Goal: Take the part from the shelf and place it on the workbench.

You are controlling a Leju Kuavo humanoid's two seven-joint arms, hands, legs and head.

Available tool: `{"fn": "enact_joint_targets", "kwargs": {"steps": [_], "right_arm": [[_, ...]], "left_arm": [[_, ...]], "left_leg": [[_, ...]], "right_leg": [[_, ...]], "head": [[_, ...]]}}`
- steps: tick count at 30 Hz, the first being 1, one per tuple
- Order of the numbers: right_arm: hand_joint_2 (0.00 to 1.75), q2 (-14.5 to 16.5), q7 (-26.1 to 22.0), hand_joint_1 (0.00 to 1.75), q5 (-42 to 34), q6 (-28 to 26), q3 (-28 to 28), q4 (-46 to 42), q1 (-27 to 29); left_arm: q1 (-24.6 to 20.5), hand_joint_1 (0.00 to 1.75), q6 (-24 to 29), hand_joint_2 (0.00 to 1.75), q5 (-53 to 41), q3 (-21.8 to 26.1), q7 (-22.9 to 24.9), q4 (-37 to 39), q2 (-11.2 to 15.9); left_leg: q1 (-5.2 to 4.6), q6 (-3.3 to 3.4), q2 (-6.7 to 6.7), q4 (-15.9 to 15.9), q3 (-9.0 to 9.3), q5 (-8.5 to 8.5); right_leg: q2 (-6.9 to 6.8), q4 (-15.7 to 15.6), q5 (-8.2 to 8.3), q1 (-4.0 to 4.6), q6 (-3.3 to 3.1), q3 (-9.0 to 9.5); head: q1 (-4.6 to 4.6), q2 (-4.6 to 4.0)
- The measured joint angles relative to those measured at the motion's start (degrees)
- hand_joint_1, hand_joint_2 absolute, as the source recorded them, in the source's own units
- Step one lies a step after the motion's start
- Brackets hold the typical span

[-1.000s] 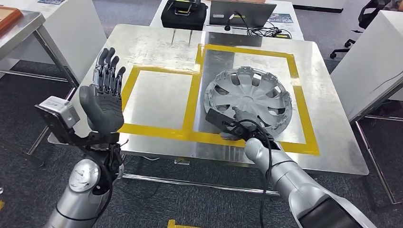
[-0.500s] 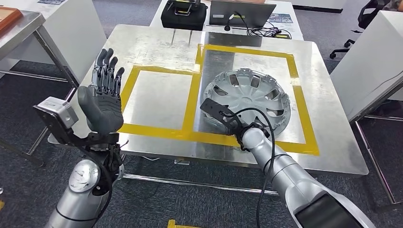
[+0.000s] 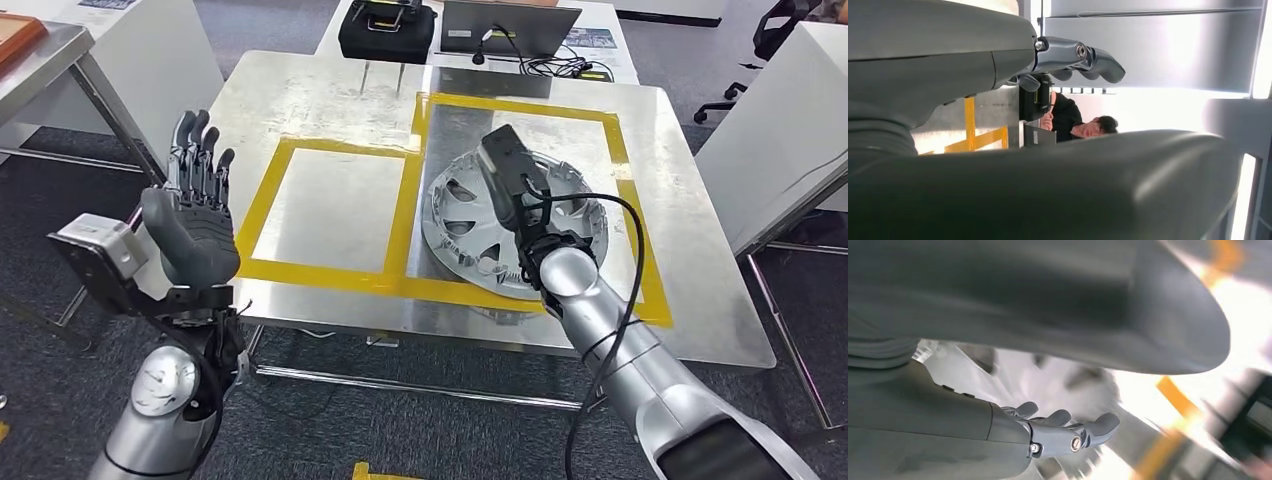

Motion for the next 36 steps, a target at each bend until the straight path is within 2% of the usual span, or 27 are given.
{"fn": "enact_joint_targets", "kwargs": {"steps": [5, 9, 13, 21, 36], "right_arm": [[0.0, -4.6, -8.93, 0.0, -2.13, -9.99, -5.29, -14.33, 6.98], [0.0, -7.71, -12.64, 0.0, -6.01, -12.04, -9.59, -23.86, 12.68], [0.0, -11.1, -15.42, 0.0, -11.37, -11.67, -14.85, -34.06, 19.5], [0.0, -14.9, -17.17, 0.0, -9.33, -14.9, -22.7, -49.34, 31.68], [0.0, -16.72, -17.86, 0.0, -7.26, -16.76, -27.2, -59.83, 37.46]], "left_arm": [[0.7, 0.0, 1.59, 0.0, -1.3, 0.95, -0.15, -2.24, 1.21], [1.16, 0.0, 2.57, 0.0, -2.26, 1.46, 0.07, -3.93, 2.18], [2.2, 0.0, 3.05, 0.0, -3.54, 2.47, 0.86, -5.92, 3.29], [4.49, 0.0, 3.06, 0.0, -6.61, 4.03, 2.51, -9.84, 4.65], [5.54, 0.0, 3.69, 0.0, -7.82, 4.24, 3.22, -12.86, 5.08]], "left_leg": [[-0.01, 0.0, -0.02, 0.0, 0.0, -0.01], [-0.01, 0.0, 0.01, 0.0, 0.01, -0.02], [0.0, 0.0, 0.0, 0.0, 0.01, -0.03], [0.0, -0.03, 0.04, -0.02, 0.0, -0.07], [0.0, -0.03, 0.09, -0.03, 0.0, -0.06]], "right_leg": [[-0.01, -0.02, 0.0, 0.0, 0.0, 0.0], [-0.01, -0.06, -0.01, 0.0, 0.01, -0.01], [-0.02, -0.08, -0.02, 0.01, 0.02, 0.0], [0.01, -0.07, -0.06, 0.01, 0.04, -0.03], [0.0, -0.07, -0.06, 0.01, 0.04, -0.02]], "head": [[0.09, 0.0], [0.08, 0.0], [0.06, 0.0], [0.06, 0.0], [-0.01, 0.0]]}}
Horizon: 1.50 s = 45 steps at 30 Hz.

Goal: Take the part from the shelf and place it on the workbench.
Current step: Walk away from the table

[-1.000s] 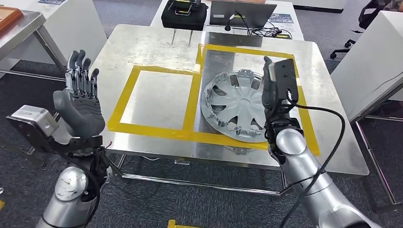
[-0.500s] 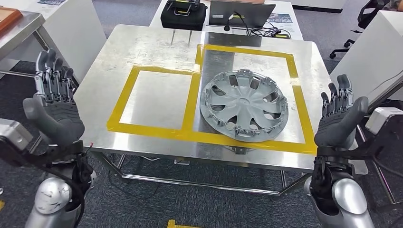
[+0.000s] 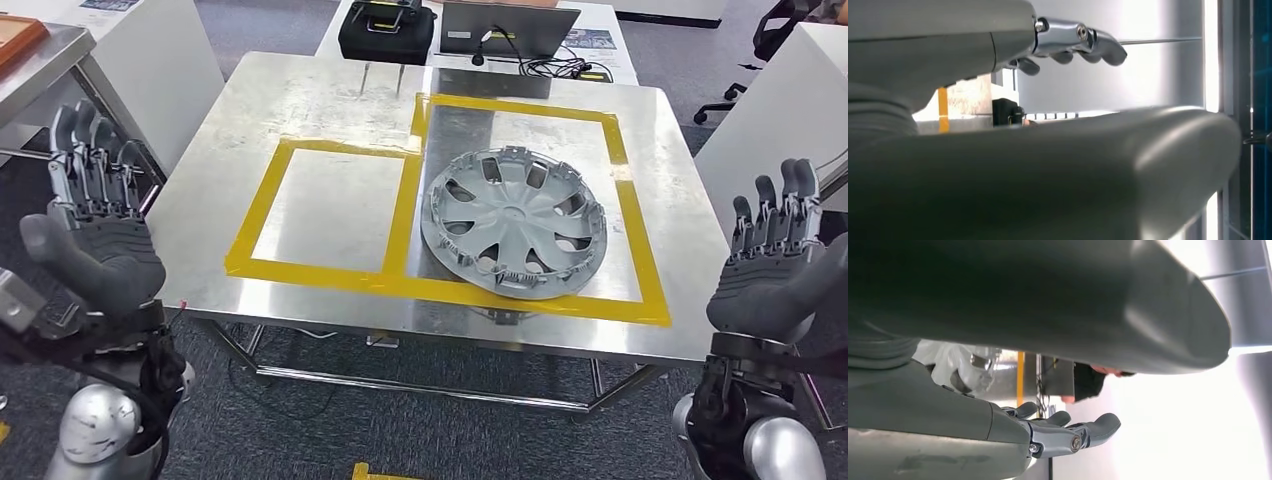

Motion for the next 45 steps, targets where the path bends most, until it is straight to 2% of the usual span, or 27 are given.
{"fn": "enact_joint_targets", "kwargs": {"steps": [10, 20, 25, 28, 30, 32, 33, 34, 35, 36, 37, 39, 41, 43, 45], "right_arm": [[0.0, -0.16, -2.17, 0.0, 1.85, 0.75, -1.84, -4.46, 7.71], [0.0, -0.32, -1.56, 0.0, 4.54, -0.35, -3.9, -9.45, 12.99], [0.0, -0.28, -1.47, 0.0, 4.57, -0.44, -4.4, -10.38, 13.31], [0.0, -0.29, -1.41, 0.0, 4.58, -0.44, -4.49, -10.8, 13.39], [0.0, -0.31, -1.39, 0.0, 4.59, -0.44, -4.61, -10.98, 13.4], [0.0, -0.32, -1.31, 0.0, 4.57, -0.31, -4.66, -11.04, 13.37], [0.0, -0.32, -1.24, 0.0, 4.54, -0.18, -4.63, -11.03, 13.33], [0.0, -0.32, -1.13, 0.0, 4.47, 0.02, -4.58, -11.02, 13.23], [0.0, -0.33, -1.02, 0.0, 4.39, 0.22, -4.51, -11.0, 13.03], [0.0, -0.33, -0.92, 0.0, 4.3, 0.4, -4.44, -10.97, 12.76], [0.0, -0.33, -0.83, 0.0, 4.23, 0.57, -4.38, -10.95, 12.42], [0.0, -0.32, -0.7, 0.0, 4.13, 0.8, -4.29, -10.9, 11.75], [0.0, -0.35, -0.58, 0.0, 4.08, 0.97, -4.22, -10.84, 11.24], [0.0, -0.38, -0.54, 0.0, 4.07, 1.13, -4.18, -10.79, 10.93], [0.0, -0.35, -0.53, 0.0, 4.07, 1.23, -4.15, -10.78, 10.66]], "left_arm": [[1.59, 0.0, -0.26, 0.0, 0.24, 0.01, 1.0, -0.66, 0.14], [2.0, 0.0, -1.21, 0.0, 0.85, -0.32, 1.6, -0.48, 0.13], [1.99, 0.0, -1.02, 0.0, 0.75, -0.35, 1.59, -0.48, 0.15], [1.97, 0.0, -1.02, 0.0, 0.75, -0.36, 1.59, -0.51, 0.14], [1.95, 0.0, -0.89, 0.0, 0.7, -0.36, 1.51, -0.52, 0.11], [2.04, 0.0, -0.49, 0.0, 0.54, -0.36, 1.36, -0.51, 0.11], [2.15, 0.0, -0.22, 0.0, 0.45, -0.36, 1.25, -0.5, 0.11], [2.32, 0.0, 0.07, 0.0, 0.37, -0.34, 1.1, -0.5, 0.11], [2.54, 0.0, 0.33, 0.0, 0.31, -0.33, 0.93, -0.51, 0.11], [2.78, 0.0, 0.52, 0.0, 0.28, -0.32, 0.8, -0.52, 0.12], [2.98, 0.0, 0.66, 0.0, 0.26, -0.3, 0.7, -0.52, 0.12], [3.19, 0.0, 0.9, 0.0, 0.17, -0.28, 0.65, -0.54, 0.13], [3.39, 0.0, 1.11, 0.0, 0.08, -0.26, 0.73, -0.58, 0.13], [3.59, 0.0, 1.21, 0.0, -0.01, -0.21, 0.87, -0.67, 0.15], [3.64, 0.0, 1.21, 0.0, -0.09, -0.11, 0.93, -0.79, 0.25]], "left_leg": [[0.0, 0.0, 0.01, -0.01, -0.01, -0.07], [-0.29, 0.14, 0.02, 0.02, -0.01, -0.16], [-0.73, 0.63, 0.01, 0.13, -0.04, -0.31], [-0.61, 1.25, 0.12, -0.4, 0.24, -0.04], [-0.38, 1.67, 0.26, -0.9, 0.59, 0.22], [-0.49, 1.82, 0.33, -0.94, 0.59, 0.22], [-0.57, 1.85, 0.34, -0.91, 0.53, 0.2], [-0.67, 1.87, 0.34, -0.87, 0.48, 0.19], [-0.76, 1.86, 0.33, -0.82, 0.46, 0.17], [-0.86, 1.84, 0.3, -0.78, 0.48, 0.16], [-0.93, 1.81, 0.27, -0.75, 0.5, 0.16], [-1.08, 1.47, 0.22, -0.73, 0.43, 0.24], [-0.93, 0.79, 0.28, -0.82, 0.3, 0.5], [-0.78, 0.08, 0.35, -0.81, 0.13, 0.53], [-0.74, -0.52, 0.38, 1.6, -1.04, -1.26]], "right_leg": [[0.0, -0.01, -0.07, 0.0, -0.02, -0.03], [0.02, -0.1, -0.01, -0.24, 0.17, -0.01], [0.04, -0.19, -0.01, -0.68, 0.84, 0.03], [0.02, 0.07, -0.33, -0.86, 1.37, -0.25], [-0.02, 3.78, -2.67, -0.85, 1.49, -2.0], [-0.04, 11.35, -6.44, -0.8, 1.39, -5.36], [-0.04, 14.55, -7.61, -0.77, 1.32, -6.8], [-0.04, 16.23, -7.9, -0.73, 1.19, -7.52], [-0.04, 15.56, -7.08, -0.65, 0.96, -7.09], [-0.04, 12.67, -5.41, -0.52, 0.6, -5.56], [-0.05, 8.44, -3.71, -0.32, 0.06, -3.43], [-0.26, 1.87, -1.73, 0.19, -0.84, 0.07], [-0.44, 0.34, -1.43, 0.61, -1.32, 1.07], [-0.48, -0.42, -0.79, 0.53, -1.74, 1.43], [-0.6, -1.33, -0.2, 0.12, -2.17, 1.81]], "head": [[0.04, 0.0], [-0.04, 0.0], [-0.11, 0.0], [-0.16, 0.0], [0.2, 0.0], [0.74, 0.0], [0.89, 0.0], [0.99, 0.0], [1.09, 0.0], [1.19, 0.0], [1.3, 0.0], [1.31, 0.0], [1.26, 0.0], [1.27, 0.0], [0.89, 0.0]]}}
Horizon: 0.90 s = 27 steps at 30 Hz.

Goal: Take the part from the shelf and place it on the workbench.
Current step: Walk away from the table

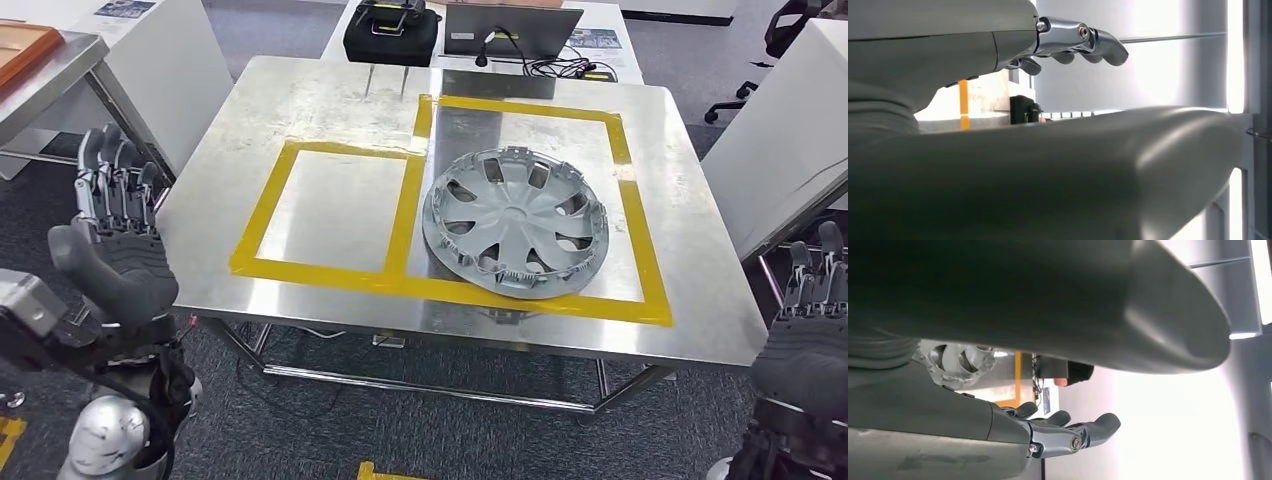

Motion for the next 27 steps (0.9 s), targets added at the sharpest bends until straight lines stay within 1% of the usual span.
{"fn": "enact_joint_targets", "kwargs": {"steps": [1, 2, 3, 4, 5, 6, 7, 8, 9, 10, 11, 12, 13, 14, 15, 16, 17, 18, 19, 20, 21, 22, 23, 24, 25, 26, 27], "right_arm": [[0.0, 0.02, 0.02, 0.0, -0.01, 0.03, 0.03, 0.04, -0.12], [0.0, 0.04, 0.03, 0.0, -0.02, 0.07, 0.08, 0.11, -0.2], [0.0, 0.07, 0.04, 0.0, -0.03, 0.14, 0.16, 0.21, -0.24], [0.0, 0.08, 0.04, 0.0, -0.05, 0.26, 0.25, 0.34, -0.23], [0.0, 0.09, 0.04, 0.0, -0.09, 0.42, 0.36, 0.48, -0.23], [0.0, 0.1, 0.03, 0.0, -0.11, 0.56, 0.44, 0.6, -0.23], [0.0, 0.11, 0.01, 0.0, -0.14, 0.68, 0.52, 0.71, -0.24], [0.0, 0.12, -0.02, 0.0, -0.16, 0.77, 0.6, 0.78, -0.24], [0.0, 0.13, -0.05, 0.0, -0.17, 0.82, 0.65, 0.83, -0.28], [0.0, 0.13, -0.1, 0.0, -0.18, 0.91, 0.73, 0.88, -0.34], [0.0, 0.13, -0.16, 0.0, -0.17, 0.98, 0.81, 0.96, -0.44], [0.0, 0.14, -0.21, 0.0, -0.17, 1.04, 0.93, 1.09, -0.54], [0.0, 0.13, -0.27, 0.0, -0.18, 1.1, 1.09, 1.24, -0.61], [0.0, 0.13, -0.31, 0.0, -0.19, 1.12, 1.25, 1.38, -0.65], [0.0, 0.11, -0.35, 0.0, -0.21, 1.15, 1.39, 1.49, -0.68], [0.0, 0.09, -0.4, 0.0, -0.25, 1.19, 1.51, 1.58, -0.7], [0.0, 0.08, -0.44, 0.0, -0.28, 1.22, 1.59, 1.66, -0.71], [0.0, 0.07, -0.47, 0.0, -0.31, 1.25, 1.66, 1.77, -0.71], [0.0, 0.07, -0.48, 0.0, -0.32, 1.26, 1.74, 1.89, -0.7], [0.0, 0.07, -0.48, 0.0, -0.33, 1.28, 1.82, 2.02, -0.69], [0.0, 0.07, -0.48, 0.0, -0.34, 1.31, 1.9, 2.11, -0.7], [0.0, 0.07, -0.49, 0.0, -0.34, 1.33, 1.96, 2.16, -0.74], [0.0, 0.05, -0.5, 0.0, -0.35, 1.37, 2.01, 2.19, -0.87], [0.0, 0.06, -0.51, 0.0, -0.37, 1.4, 2.07, 2.2, -1.0], [0.0, 0.04, -0.56, 0.0, -0.39, 1.47, 2.11, 2.21, -1.16], [0.0, 0.02, -0.59, 0.0, -0.42, 1.53, 2.16, 2.22, -1.28], [0.0, 0.02, -0.62, 0.0, -0.46, 1.58, 2.19, 2.23, -1.31]], "left_arm": [[0.07, 0.0, 0.0, 0.0, -0.02, 0.04, 0.05, -0.03, 0.07], [0.16, 0.0, 0.0, 0.0, -0.03, 0.07, 0.14, -0.04, 0.14], [0.26, 0.0, 0.0, 0.0, -0.03, 0.09, 0.26, -0.04, 0.21], [0.35, 0.0, -0.01, 0.0, -0.03, 0.09, 0.43, -0.04, 0.25], [0.4, 0.0, -0.01, 0.0, -0.03, 0.09, 0.55, -0.04, 0.27], [0.4, 0.0, -0.02, 0.0, -0.03, 0.09, 0.65, -0.04, 0.29], [0.39, 0.0, -0.02, 0.0, -0.04, 0.09, 0.71, -0.04, 0.29], [0.38, 0.0, -0.02, 0.0, -0.04, 0.09, 0.74, -0.03, 0.29], [0.36, 0.0, -0.03, 0.0, -0.07, 0.09, 0.75, -0.08, 0.3], [0.34, 0.0, -0.04, 0.0, -0.08, 0.1, 0.77, -0.14, 0.31], [0.32, 0.0, -0.05, 0.0, -0.09, 0.12, 0.79, -0.21, 0.33], [0.31, 0.0, -0.1, 0.0, -0.1, 0.14, 0.79, -0.28, 0.34], [0.3, 0.0, -0.15, 0.0, -0.09, 0.15, 0.8, -0.29, 0.36], [0.29, 0.0, -0.21, 0.0, -0.1, 0.16, 0.8, -0.31, 0.36], [0.28, 0.0, -0.28, 0.0, -0.1, 0.15, 0.79, -0.32, 0.36], [0.28, 0.0, -0.33, 0.0, -0.11, 0.15, 0.79, -0.33, 0.37], [0.28, 0.0, -0.38, 0.0, -0.11, 0.14, 0.79, -0.33, 0.37], [0.29, 0.0, -0.42, 0.0, -0.11, 0.14, 0.8, -0.33, 0.38], [0.3, 0.0, -0.45, 0.0, -0.11, 0.13, 0.81, -0.33, 0.39], [0.31, 0.0, -0.46, 0.0, -0.11, 0.13, 0.82, -0.32, 0.41], [0.31, 0.0, -0.46, 0.0, -0.11, 0.13, 0.83, -0.33, 0.43], [0.3, 0.0, -0.46, 0.0, -0.13, 0.13, 0.83, -0.34, 0.44], [0.29, 0.0, -0.46, 0.0, -0.15, 0.13, 0.83, -0.35, 0.45], [0.25, 0.0, -0.46, 0.0, -0.17, 0.13, 0.83, -0.38, 0.45], [0.22, 0.0, -0.46, 0.0, -0.19, 0.13, 0.87, -0.4, 0.46], [0.2, 0.0, -0.46, 0.0, -0.19, 0.13, 0.92, -0.42, 0.48], [0.16, 0.0, -0.46, 0.0, -0.19, 0.13, 0.97, -0.45, 0.49]], "left_leg": [[0.16, -0.27, 0.01, 2.91, -1.32, -1.71], [0.35, -0.55, 0.02, 6.63, -2.88, -3.56], [0.58, -0.82, 0.03, 10.1, -4.34, -4.96], [0.81, -1.09, 0.05, 12.26, -5.18, -5.54], [1.02, -1.33, 0.07, 12.5, -5.06, -5.23], [1.21, -1.54, 0.1, 10.56, -3.81, -4.04], [1.42, -1.74, 0.13, 7.08, -1.7, -2.45], [1.49, -1.92, 0.11, 3.58, 0.34, -1.63], [1.54, -1.8, 0.02, 0.75, 2.05, -1.1], [1.52, -1.51, -0.08, -0.83, 2.98, -1.06], [1.41, -1.1, -0.22, -1.14, 3.11, -1.38], [1.39, -0.54, -0.33, -1.12, 3.04, -1.13], [1.39, -0.12, -0.36, -1.08, 2.86, -0.93], [1.38, 0.24, -0.4, -1.1, 2.74, -0.74], [1.38, 0.56, -0.41, -1.15, 2.67, -0.56], [1.31, 0.83, -0.42, -1.19, 2.62, -0.44], [1.13, 1.03, -0.43, -1.19, 2.53, -0.35], [0.91, 1.21, -0.44, -1.18, 2.42, -0.27], [0.63, 1.38, -0.44, -1.18, 2.32, -0.2], [0.31, 1.53, -0.45, -1.18, 2.24, -0.13], [-0.02, 1.65, -0.46, -1.18, 2.2, -0.05], [-0.34, 1.77, -0.48, -1.19, 2.18, 0.03], [-0.56, 1.87, -0.48, -1.22, 2.16, 0.11], [-0.71, 1.92, -0.46, -1.25, 2.06, 0.22], [-0.69, 1.88, -0.39, -1.29, 1.9, 0.36], [-0.56, 1.76, -0.29, -1.34, 1.72, 0.52], [-0.46, 1.55, -0.2, -1.43, 1.6, 0.72]], "right_leg": [[-0.06, -0.19, 0.16, -0.13, -0.11, 0.04], [-0.07, -0.21, 0.23, -0.19, -0.19, -0.07], [-0.07, -0.17, 0.28, -0.24, -0.16, -0.23], [-0.07, -0.11, 0.33, -0.31, -0.09, -0.38], [-0.06, 0.01, 0.36, -0.42, 0.02, -0.51], [-0.05, 0.2, 0.35, -0.59, 0.2, -0.63], [-0.04, 0.52, 0.25, -0.79, 0.47, -0.75], [-0.01, 0.91, 0.09, -0.87, 0.91, -0.97], [0.03, 1.42, -0.09, -0.89, 1.41, -1.25], [0.06, 1.76, -0.13, -0.87, 1.93, -1.54], [0.1, 1.92, -0.04, -0.79, 2.4, -1.81], [0.11, 1.99, 0.13, -0.83, 2.73, -1.98], [0.11, 2.06, 0.15, -0.91, 3.01, -2.3], [0.1, 2.72, -0.36, -0.97, 3.2, -2.77], [0.09, 4.34, -1.48, -1.0, 3.32, -3.57], [0.08, 7.13, -3.17, -0.95, 3.36, -4.86], [0.08, 10.74, -5.01, -0.86, 3.3, -6.32], [0.08, 14.36, -6.49, -0.74, 3.18, -7.83], [0.08, 16.93, -7.19, -0.56, 2.94, -8.93], [0.09, 17.58, -6.85, -0.3, 2.54, -9.17], [0.1, 16.12, -5.59, 0.07, 1.9, -8.41], [0.11, 12.97, -3.76, 0.59, 1.05, -6.83], [0.05, 9.29, -2.39, 1.09, -0.06, -5.01], [-0.07, 6.07, -1.42, 1.56, -0.98, -3.29], [-0.17, 3.96, -1.01, 1.94, -1.68, -2.19], [-0.27, 2.98, -1.05, 2.21, -2.19, -1.69], [-0.26, 2.49, -0.76, 2.43, -2.39, -1.44]], "head": [[-0.35, 0.0], [-0.74, 0.0], [-1.08, 0.0], [-1.33, 0.0], [-1.51, 0.0], [-1.65, 0.0], [-1.8, 0.0], [-2.05, 0.0], [-2.34, 0.0], [-2.5, 0.0], [-2.56, 0.0], [-2.44, 0.0], [-2.19, 0.0], [-1.96, 0.0], [-1.66, 0.0], [-1.28, 0.0], [-0.86, 0.0], [-0.48, 0.0], [-0.19, 0.0], [0.03, 0.0], [0.22, 0.0], [0.42, 0.0], [0.52, 0.0], [0.43, 0.0], [0.36, 0.0], [0.25, 0.0], [0.25, 0.0]]}}
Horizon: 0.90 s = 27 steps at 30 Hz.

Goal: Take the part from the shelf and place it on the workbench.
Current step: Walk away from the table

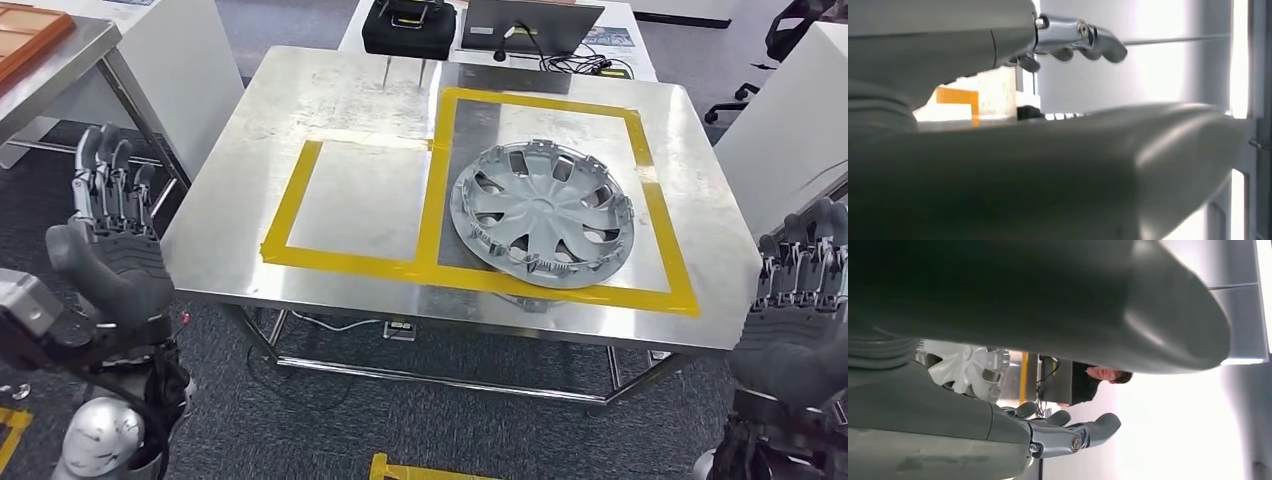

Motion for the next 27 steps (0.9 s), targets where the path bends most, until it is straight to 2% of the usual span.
{"fn": "enact_joint_targets", "kwargs": {"steps": [2, 3, 4, 6, 7, 8, 9, 11, 12, 13, 14, 16, 17, 18, 19, 21, 22, 23, 24, 25, 26, 27], "right_arm": [[0.0, 0.0, -0.04, 0.0, -0.05, 0.05, 0.03, 0.03, -0.03], [0.0, 0.03, -0.07, 0.0, -0.08, 0.05, 0.04, 0.08, -0.06], [0.0, 0.07, -0.09, 0.0, -0.13, 0.05, 0.05, 0.16, -0.09], [0.0, 0.16, -0.12, 0.0, -0.24, 0.06, 0.09, 0.35, -0.04], [0.0, 0.21, -0.13, 0.0, -0.27, 0.07, 0.12, 0.46, 0.01], [0.0, 0.27, -0.14, 0.0, -0.28, 0.06, 0.14, 0.56, 0.06], [0.0, 0.33, -0.18, 0.0, -0.28, 0.05, 0.16, 0.67, 0.08], [0.0, 0.41, -0.31, 0.0, -0.28, 0.04, 0.2, 0.79, 0.08], [0.0, 0.44, -0.41, 0.0, -0.33, 0.04, 0.21, 0.82, 0.07], [0.0, 0.46, -0.53, 0.0, -0.37, 0.04, 0.23, 0.82, 0.09], [0.0, 0.47, -0.68, 0.0, -0.42, 0.05, 0.24, 0.81, 0.09], [0.0, 0.49, -0.89, 0.0, -0.52, 0.09, 0.26, 0.83, 0.14], [0.0, 0.48, -0.96, 0.0, -0.58, 0.13, 0.27, 0.85, 0.13], [0.0, 0.49, -0.99, 0.0, -0.65, 0.17, 0.27, 0.87, 0.15], [0.0, 0.49, -1.02, 0.0, -0.72, 0.23, 0.27, 0.89, 0.15], [0.0, 0.49, -1.09, 0.0, -0.9, 0.43, 0.27, 0.92, 0.18], [0.0, 0.49, -1.13, 0.0, -1.05, 0.56, 0.27, 0.97, 0.24], [0.0, 0.49, -1.18, 0.0, -1.25, 0.69, 0.27, 1.03, 0.31], [0.0, 0.49, -1.22, 0.0, -1.43, 0.78, 0.27, 1.09, 0.37], [0.0, 0.49, -1.27, 0.0, -1.62, 0.84, 0.27, 1.14, 0.41], [0.0, 0.49, -1.33, 0.0, -1.76, 0.86, 0.27, 1.17, 0.4], [0.0, 0.47, -1.4, 0.0, -1.87, 0.88, 0.26, 1.18, 0.35]], "left_arm": [[0.0, 0.0, -0.04, 0.0, -0.01, 0.01, 0.13, -0.09, 0.05], [-0.1, 0.0, -0.07, 0.0, -0.01, 0.01, 0.21, -0.13, 0.14], [-0.2, 0.0, -0.11, 0.0, 0.02, 0.02, 0.36, -0.15, 0.25], [-0.32, 0.0, -0.18, 0.0, 0.09, 0.02, 0.62, -0.13, 0.43], [-0.27, 0.0, -0.21, 0.0, 0.13, 0.01, 0.71, -0.1, 0.49], [-0.21, 0.0, -0.24, 0.0, 0.17, 0.0, 0.76, -0.08, 0.52], [-0.18, 0.0, -0.28, 0.0, 0.2, 0.01, 0.79, -0.06, 0.57], [-0.2, 0.0, -0.36, 0.0, 0.25, 0.01, 0.82, -0.05, 0.61], [-0.22, 0.0, -0.39, 0.0, 0.26, -0.01, 0.83, -0.05, 0.61], [-0.25, 0.0, -0.41, 0.0, 0.27, -0.01, 0.85, -0.08, 0.6], [-0.27, 0.0, -0.42, 0.0, 0.28, -0.01, 0.86, -0.11, 0.6], [-0.32, 0.0, -0.42, 0.0, 0.28, 0.01, 0.87, -0.15, 0.59], [-0.34, 0.0, -0.43, 0.0, 0.28, 0.0, 0.86, -0.15, 0.59], [-0.38, 0.0, -0.42, 0.0, 0.28, -0.01, 0.83, -0.14, 0.59], [-0.41, 0.0, -0.4, 0.0, 0.27, -0.02, 0.79, -0.15, 0.59], [-0.44, 0.0, -0.33, 0.0, 0.24, -0.02, 0.71, -0.14, 0.59], [-0.44, 0.0, -0.28, 0.0, 0.21, -0.02, 0.68, -0.11, 0.59], [-0.42, 0.0, -0.22, 0.0, 0.19, -0.02, 0.66, -0.09, 0.59], [-0.41, 0.0, -0.16, 0.0, 0.18, -0.03, 0.65, -0.07, 0.59], [-0.41, 0.0, -0.11, 0.0, 0.16, -0.03, 0.64, -0.05, 0.58], [-0.4, 0.0, -0.07, 0.0, 0.14, -0.04, 0.64, -0.05, 0.58], [-0.4, 0.0, -0.01, 0.0, 0.12, -0.04, 0.62, -0.05, 0.57]], "left_leg": [[0.02, -0.44, 0.11, 0.12, -0.29, -0.07], [0.0, -0.75, 0.12, 1.06, -0.77, -0.88], [0.07, -1.08, 0.11, 3.07, -1.7, -2.31], [0.68, -2.01, 0.15, 9.29, -4.29, -5.84], [1.08, -2.48, 0.19, 12.01, -5.36, -7.0], [1.48, -2.96, 0.24, 13.28, -5.72, -7.31], [1.86, -3.43, 0.3, 12.71, -5.12, -6.75], [2.63, -4.45, 0.38, 6.52, -1.34, -4.39], [2.84, -4.67, 0.22, 3.51, 0.43, -3.62], [2.94, -4.46, 0.04, 1.6, 1.64, -3.26], [2.92, -4.02, -0.16, 1.03, 1.95, -3.36], [2.76, -2.66, -0.35, 1.51, 1.69, -2.92], [2.76, -2.24, -0.35, 1.51, 1.47, -2.65], [2.74, -1.82, -0.35, 1.51, 1.27, -2.38], [2.75, -1.45, -0.35, 1.46, 1.03, -2.14], [2.51, -0.91, -0.13, 1.44, 0.48, -1.77], [2.3, -0.69, 0.05, 1.44, 0.19, -1.61], [2.03, -0.53, 0.31, 1.44, -0.06, -1.46], [1.75, -0.41, 0.57, 1.44, -0.22, -1.34], [1.46, -0.34, 0.92, 1.44, -0.27, -1.26], [1.22, -0.3, 1.34, 1.42, -0.22, -1.21], [1.04, -0.3, 1.84, 1.36, -0.12, -1.15]], "right_leg": [[-0.04, -1.73, 1.04, -0.38, 0.02, 0.63], [-0.1, -2.7, 1.63, -0.72, 0.16, 0.99], [-0.18, -3.51, 2.14, -1.1, 0.41, 1.22], [-0.23, -3.79, 2.65, -1.41, 0.74, 0.85], [-0.22, -3.7, 2.83, -1.61, 1.0, 0.48], [-0.22, -3.52, 2.99, -1.87, 1.29, 0.07], [-0.21, -3.22, 3.09, -2.21, 1.62, -0.35], [-0.2, -2.0, 3.02, -2.94, 2.6, -1.33], [-0.16, -1.19, 2.85, -3.11, 3.23, -1.91], [-0.1, -0.48, 2.73, -3.17, 3.8, -2.42], [-0.04, 0.02, 2.75, -3.14, 4.27, -2.79], [0.09, 0.03, 3.24, -3.19, 4.83, -3.14], [0.12, 0.16, 3.22, -3.31, 5.08, -3.47], [0.15, 0.9, 2.6, -3.39, 5.26, -4.04], [0.16, 2.86, 1.23, -3.44, 5.41, -5.03], [0.17, 9.72, -2.68, -3.35, 5.42, -7.9], [0.17, 13.38, -4.28, -3.27, 5.3, -9.26], [0.18, 15.72, -5.09, -3.14, 5.08, -9.98], [0.17, 16.14, -5.02, -2.93, 4.71, -9.73], [0.1, 14.29, -4.04, -2.58, 4.12, -8.28], [-0.31, 10.67, -2.59, -2.05, 3.28, -5.89], [-1.34, 6.73, -1.64, -1.45, 2.3, -3.54]], "head": [[0.32, 0.0], [0.27, 0.0], [0.11, 0.0], [-0.51, 0.0], [-0.73, 0.0], [-0.93, 0.0], [-1.11, 0.0], [-1.49, 0.0], [-1.83, 0.0], [-2.09, 0.0], [-2.17, 0.0], [-1.85, 0.0], [-1.55, 0.0], [-1.29, 0.0], [-0.99, 0.0], [-0.16, 0.0], [0.23, 0.0], [0.56, 0.0], [0.83, 0.0], [1.03, 0.0], [1.2, 0.0], [1.27, 0.0]]}}
